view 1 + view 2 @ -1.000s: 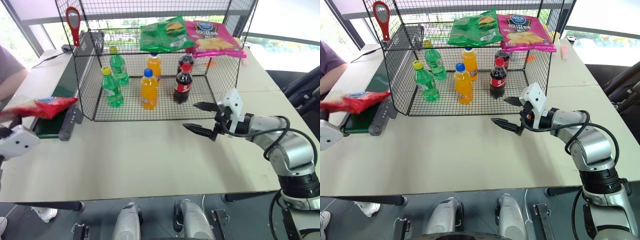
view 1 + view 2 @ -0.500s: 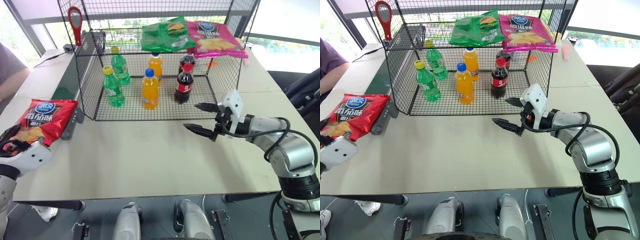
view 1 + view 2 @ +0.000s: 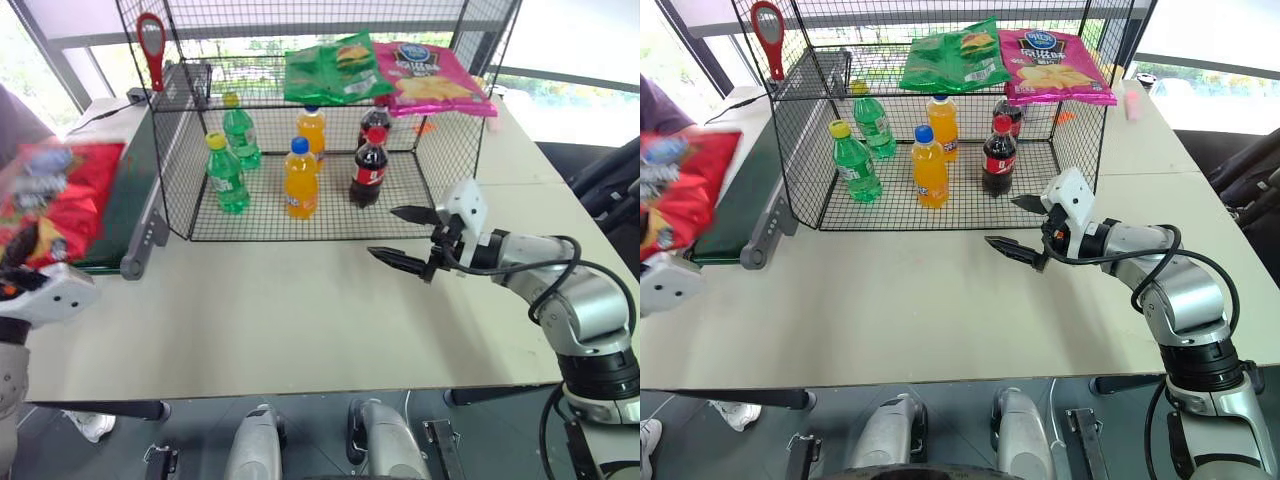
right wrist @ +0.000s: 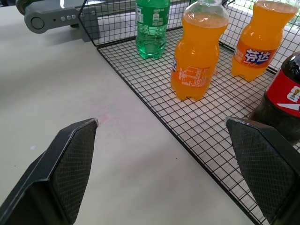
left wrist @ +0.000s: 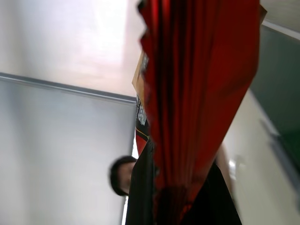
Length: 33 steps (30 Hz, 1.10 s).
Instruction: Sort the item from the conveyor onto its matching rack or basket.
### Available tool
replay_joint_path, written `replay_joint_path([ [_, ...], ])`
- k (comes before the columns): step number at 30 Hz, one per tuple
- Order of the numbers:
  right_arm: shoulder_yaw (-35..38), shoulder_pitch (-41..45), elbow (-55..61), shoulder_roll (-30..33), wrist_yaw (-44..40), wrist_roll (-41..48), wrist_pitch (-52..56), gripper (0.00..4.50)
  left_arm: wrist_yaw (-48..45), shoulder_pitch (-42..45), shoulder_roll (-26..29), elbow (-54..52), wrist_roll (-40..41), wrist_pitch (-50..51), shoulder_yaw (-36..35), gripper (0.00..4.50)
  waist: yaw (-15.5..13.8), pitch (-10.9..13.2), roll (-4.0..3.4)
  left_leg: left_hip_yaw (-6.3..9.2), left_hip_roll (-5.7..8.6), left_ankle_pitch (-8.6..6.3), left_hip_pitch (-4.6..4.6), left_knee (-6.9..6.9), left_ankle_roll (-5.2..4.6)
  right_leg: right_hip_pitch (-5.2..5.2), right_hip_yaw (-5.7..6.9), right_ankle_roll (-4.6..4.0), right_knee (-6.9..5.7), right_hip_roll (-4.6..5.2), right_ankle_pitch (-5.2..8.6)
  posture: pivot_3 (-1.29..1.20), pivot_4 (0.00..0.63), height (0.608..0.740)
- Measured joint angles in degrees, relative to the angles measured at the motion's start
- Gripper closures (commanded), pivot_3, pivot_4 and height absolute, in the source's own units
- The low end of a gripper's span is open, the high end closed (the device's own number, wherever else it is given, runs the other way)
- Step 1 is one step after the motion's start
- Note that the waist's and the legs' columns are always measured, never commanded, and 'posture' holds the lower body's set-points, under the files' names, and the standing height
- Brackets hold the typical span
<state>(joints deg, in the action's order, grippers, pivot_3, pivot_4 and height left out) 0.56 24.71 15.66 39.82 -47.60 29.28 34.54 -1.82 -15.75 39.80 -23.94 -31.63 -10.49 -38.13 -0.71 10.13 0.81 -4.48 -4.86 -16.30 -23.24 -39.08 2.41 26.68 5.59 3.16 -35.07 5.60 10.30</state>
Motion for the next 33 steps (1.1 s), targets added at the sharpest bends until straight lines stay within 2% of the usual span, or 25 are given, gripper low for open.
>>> replay_joint_path([
  [3, 0.2, 0.8, -1.6, 1.2, -0.8, -0.5, -0.2, 0.00, -2.4, 1.1, 0.0, -6.6, 1.6, -0.7, 1.2, 4.48, 0.0, 0.0, 0.00, 0.00, 0.01, 0.00, 0.00, 0.00, 0.00, -0.01, -0.01, 0.00, 0.00, 0.00, 0.00, 0.00, 0.150, 0.740],
  [5, 0.9, 1.6, -2.4, 2.2, -1.1, -0.9, -0.2, 0.00, -5.2, 3.3, 0.0, -10.0, 2.2, -0.1, 5.4, 4.48, -0.2, 0.0, 0.00, 0.02, 0.01, 0.00, 0.00, -0.03, 0.00, -0.03, -0.01, -0.01, -0.01, 0.00, 0.00, 0.00, 0.150, 0.740],
  [9, 4.4, 2.2, -1.5, 5.0, -1.2, -0.3, 0.6, 0.00, -11.0, 15.6, -0.5, -10.7, 1.1, 5.4, 17.4, 4.48, -0.2, 0.0, -0.02, 0.04, 0.04, 0.01, 0.05, -0.06, -0.02, -0.12, -0.01, -0.01, -0.03, -0.02, -0.02, 0.00, 0.150, 0.740],
  [13, 9.7, 1.8, 2.8, 8.0, -0.2, 2.2, 3.9, 0.00, -17.2, 33.1, -2.4, -2.6, -1.8, 14.2, 29.7, 4.48, -0.1, 0.0, 0.02, 0.09, 0.06, 0.02, 0.10, -0.07, -0.03, -0.19, 0.00, 0.23, -0.04, -0.05, -0.16, 0.00, 0.150, 0.740],
  [20, 18.4, 0.2, 12.5, 8.6, 5.1, 9.8, 11.1, 0.00, -17.2, 57.7, -6.6, 19.5, -4.2, 19.8, 40.9, 4.48, -0.1, 0.0, 0.12, 0.12, 0.07, 0.02, 0.09, -0.06, -0.05, -0.19, -0.01, 0.27, -0.02, -0.07, -0.16, 0.00, 0.150, 0.740],
  [27, 23.1, -2.2, 19.2, 8.1, 11.7, 16.7, 15.8, 0.00, -15.6, 69.9, -8.5, 33.2, -8.2, 24.2, 48.9, 4.48, -0.1, 0.1, 0.20, 0.12, 0.08, 0.01, 0.07, -0.06, -0.06, -0.18, -0.02, 0.28, -0.02, -0.07, -0.15, 0.00, 0.150, 0.740],
  [33, 23.7, -5.4, 20.7, 8.0, 14.8, 18.3, 16.3, 0.00, -13.9, 76.3, -9.5, 40.3, -10.9, 31.7, 51.5, 4.48, 0.0, 0.1, 0.22, 0.11, 0.09, 0.00, 0.06, -0.06, -0.07, -0.16, -0.05, 0.31, -0.01, -0.07, -0.13, 0.00, 0.150, 0.740],
])
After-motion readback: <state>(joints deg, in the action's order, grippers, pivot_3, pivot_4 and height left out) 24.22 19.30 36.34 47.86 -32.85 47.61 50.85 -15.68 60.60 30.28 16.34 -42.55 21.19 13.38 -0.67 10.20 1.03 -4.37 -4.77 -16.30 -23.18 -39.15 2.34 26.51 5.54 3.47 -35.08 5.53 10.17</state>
